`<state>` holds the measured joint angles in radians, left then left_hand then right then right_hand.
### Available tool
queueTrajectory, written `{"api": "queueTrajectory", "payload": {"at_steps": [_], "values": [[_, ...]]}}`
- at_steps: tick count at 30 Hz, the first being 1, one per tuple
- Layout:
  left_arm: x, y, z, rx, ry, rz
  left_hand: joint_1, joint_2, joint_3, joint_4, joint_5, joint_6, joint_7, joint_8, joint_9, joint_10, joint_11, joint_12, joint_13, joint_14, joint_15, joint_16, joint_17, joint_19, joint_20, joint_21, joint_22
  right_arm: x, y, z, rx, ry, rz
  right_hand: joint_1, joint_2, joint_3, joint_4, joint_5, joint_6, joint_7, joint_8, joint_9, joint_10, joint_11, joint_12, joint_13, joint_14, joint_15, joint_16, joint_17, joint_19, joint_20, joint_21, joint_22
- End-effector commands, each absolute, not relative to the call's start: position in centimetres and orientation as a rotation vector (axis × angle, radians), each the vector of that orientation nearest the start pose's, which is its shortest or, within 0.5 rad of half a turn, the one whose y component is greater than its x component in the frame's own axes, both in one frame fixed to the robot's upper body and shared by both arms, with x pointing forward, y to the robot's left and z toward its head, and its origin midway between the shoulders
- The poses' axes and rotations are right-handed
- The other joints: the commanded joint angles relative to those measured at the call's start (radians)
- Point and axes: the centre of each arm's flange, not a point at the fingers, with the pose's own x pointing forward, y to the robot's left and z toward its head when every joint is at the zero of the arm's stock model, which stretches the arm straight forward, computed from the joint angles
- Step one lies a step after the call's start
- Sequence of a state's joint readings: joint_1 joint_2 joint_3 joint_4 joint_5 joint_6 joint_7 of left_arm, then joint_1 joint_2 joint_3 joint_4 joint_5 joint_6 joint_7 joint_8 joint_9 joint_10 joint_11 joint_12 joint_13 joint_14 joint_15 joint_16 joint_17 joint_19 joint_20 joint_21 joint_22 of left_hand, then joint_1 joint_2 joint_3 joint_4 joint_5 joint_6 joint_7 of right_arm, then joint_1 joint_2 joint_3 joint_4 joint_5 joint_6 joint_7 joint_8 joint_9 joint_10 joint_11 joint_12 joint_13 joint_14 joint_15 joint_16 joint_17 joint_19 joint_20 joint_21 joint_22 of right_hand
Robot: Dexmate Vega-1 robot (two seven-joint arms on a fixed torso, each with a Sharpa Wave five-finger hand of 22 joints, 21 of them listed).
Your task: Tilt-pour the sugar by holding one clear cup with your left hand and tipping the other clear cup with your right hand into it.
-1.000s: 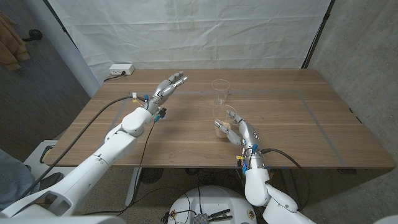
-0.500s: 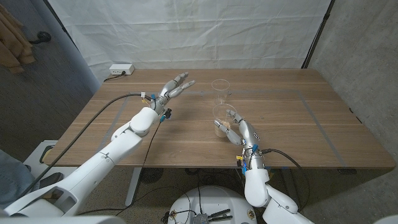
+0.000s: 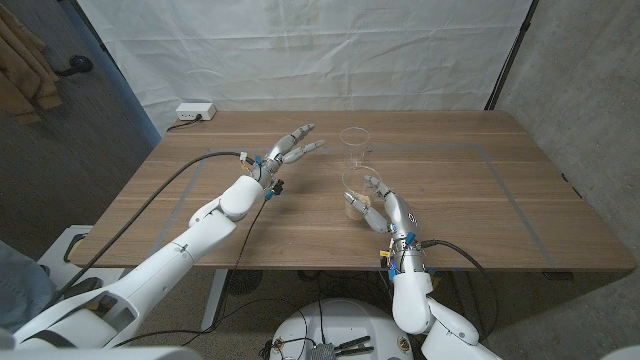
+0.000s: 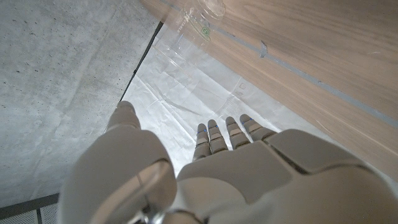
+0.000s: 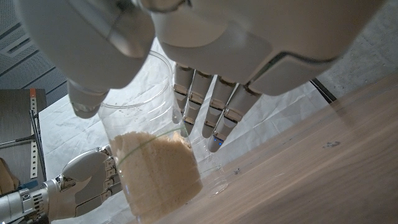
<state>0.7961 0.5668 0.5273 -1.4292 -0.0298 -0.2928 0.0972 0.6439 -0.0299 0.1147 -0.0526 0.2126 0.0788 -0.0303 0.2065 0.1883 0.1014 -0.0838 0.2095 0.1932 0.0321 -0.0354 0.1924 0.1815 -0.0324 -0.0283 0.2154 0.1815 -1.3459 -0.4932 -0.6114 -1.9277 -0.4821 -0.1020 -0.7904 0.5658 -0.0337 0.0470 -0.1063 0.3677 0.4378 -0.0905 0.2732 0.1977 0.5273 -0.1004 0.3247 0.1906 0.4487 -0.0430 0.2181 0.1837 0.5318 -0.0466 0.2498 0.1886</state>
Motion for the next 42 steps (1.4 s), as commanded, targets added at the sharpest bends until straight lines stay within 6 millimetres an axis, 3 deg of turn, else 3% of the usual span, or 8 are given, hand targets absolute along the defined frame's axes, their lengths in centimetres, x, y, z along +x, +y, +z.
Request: {"api": "queueTrajectory", "payload": {"at_steps": [1, 17, 42], "values": [[63.6, 18.9, -1.8, 0.682, -0.787, -0.259, 0.007, -0.002, 0.000, -0.002, 0.000, 0.006, 0.000, 0.002, 0.004, 0.008, 0.003, 0.004, 0.002, 0.010, -0.021, 0.001, 0.002, -0.003, -0.047, -0.001, 0.002, 47.0, -12.6, -16.1, -0.657, -0.772, -0.234, 0.007, 0.004, 0.000, -0.006, 0.000, 0.011, -0.003, -0.001, 0.002, 0.007, 0.000, -0.005, 0.003, 0.010, -0.089, -0.003, 0.004, 0.010, -0.082, 0.000, 0.002], [64.5, 18.5, -2.2, 0.682, -0.791, -0.258, 0.008, -0.001, -0.002, -0.001, 0.000, 0.008, 0.001, 0.002, 0.005, 0.008, 0.000, 0.003, 0.002, 0.010, -0.022, 0.000, 0.003, -0.004, -0.046, -0.003, 0.002, 47.2, -12.7, -16.3, -0.647, -0.772, -0.235, 0.009, 0.006, -0.001, -0.006, -0.003, 0.015, -0.002, -0.002, 0.002, 0.009, 0.001, -0.006, 0.003, 0.012, -0.090, -0.005, 0.005, 0.012, -0.081, -0.001, 0.002], [64.3, 18.0, -1.6, 0.699, -0.768, -0.254, 0.010, 0.005, -0.004, 0.000, -0.001, 0.008, -0.001, 0.000, 0.005, 0.008, 0.000, 0.002, 0.003, 0.011, -0.022, 0.000, 0.003, -0.008, -0.042, -0.005, 0.003, 47.4, -12.7, -16.3, -0.649, -0.777, -0.235, 0.012, 0.009, -0.001, -0.006, -0.007, 0.023, -0.005, -0.004, 0.002, 0.015, 0.000, -0.006, 0.003, 0.016, -0.091, -0.007, 0.005, 0.015, -0.082, -0.003, 0.002]]}}
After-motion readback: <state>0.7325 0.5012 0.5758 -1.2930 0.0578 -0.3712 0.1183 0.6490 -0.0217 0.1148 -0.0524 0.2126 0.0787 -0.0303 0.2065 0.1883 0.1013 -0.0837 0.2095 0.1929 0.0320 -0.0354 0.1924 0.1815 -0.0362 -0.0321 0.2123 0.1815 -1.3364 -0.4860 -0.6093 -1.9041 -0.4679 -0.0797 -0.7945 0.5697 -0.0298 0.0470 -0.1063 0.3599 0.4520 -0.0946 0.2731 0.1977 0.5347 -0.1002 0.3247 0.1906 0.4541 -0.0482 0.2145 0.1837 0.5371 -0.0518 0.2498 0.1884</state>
